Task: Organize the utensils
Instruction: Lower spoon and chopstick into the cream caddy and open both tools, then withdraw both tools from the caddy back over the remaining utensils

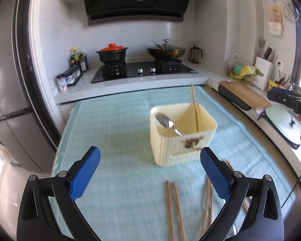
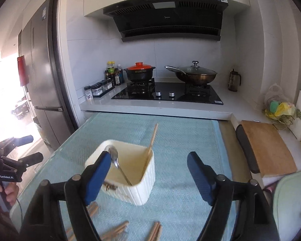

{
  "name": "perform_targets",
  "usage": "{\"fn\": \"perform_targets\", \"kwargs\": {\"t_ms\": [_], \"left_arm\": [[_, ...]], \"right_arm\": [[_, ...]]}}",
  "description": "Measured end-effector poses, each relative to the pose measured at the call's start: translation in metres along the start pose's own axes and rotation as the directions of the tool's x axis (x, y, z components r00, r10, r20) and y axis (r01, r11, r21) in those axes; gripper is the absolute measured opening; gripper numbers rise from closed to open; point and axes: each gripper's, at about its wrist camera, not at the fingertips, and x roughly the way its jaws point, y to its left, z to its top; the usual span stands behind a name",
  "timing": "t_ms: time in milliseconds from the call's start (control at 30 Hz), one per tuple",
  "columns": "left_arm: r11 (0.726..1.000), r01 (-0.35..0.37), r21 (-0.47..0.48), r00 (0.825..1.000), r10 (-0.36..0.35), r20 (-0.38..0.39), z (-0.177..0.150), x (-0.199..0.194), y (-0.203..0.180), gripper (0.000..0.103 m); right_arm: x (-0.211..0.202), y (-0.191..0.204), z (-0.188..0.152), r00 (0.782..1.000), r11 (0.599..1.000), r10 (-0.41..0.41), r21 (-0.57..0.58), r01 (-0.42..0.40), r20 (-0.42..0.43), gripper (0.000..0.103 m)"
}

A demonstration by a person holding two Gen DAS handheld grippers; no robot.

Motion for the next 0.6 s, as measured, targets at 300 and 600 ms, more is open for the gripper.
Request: {"fn": "perform_targets", "kwargs": {"t_ms": [300,600], "left_arm": [[0.996,-0.065,0.062,0.992,0.072,-0.104,-0.107,-0.044,-0.044,0.103],[0.988,0.019,-0.154,0.974,-0.053,-0.219,-0.177,-0.043,-0.042,0.103]], "right_arm": [[-0.093,0.015,-0.113,0.995,0.995,-0.101,-0.003,0.101,-0.007,0.086],[-0.105,0.017,-0.242,0.982,0.978,-0.122,0.149,0.144,-0.147,0.086]]}}
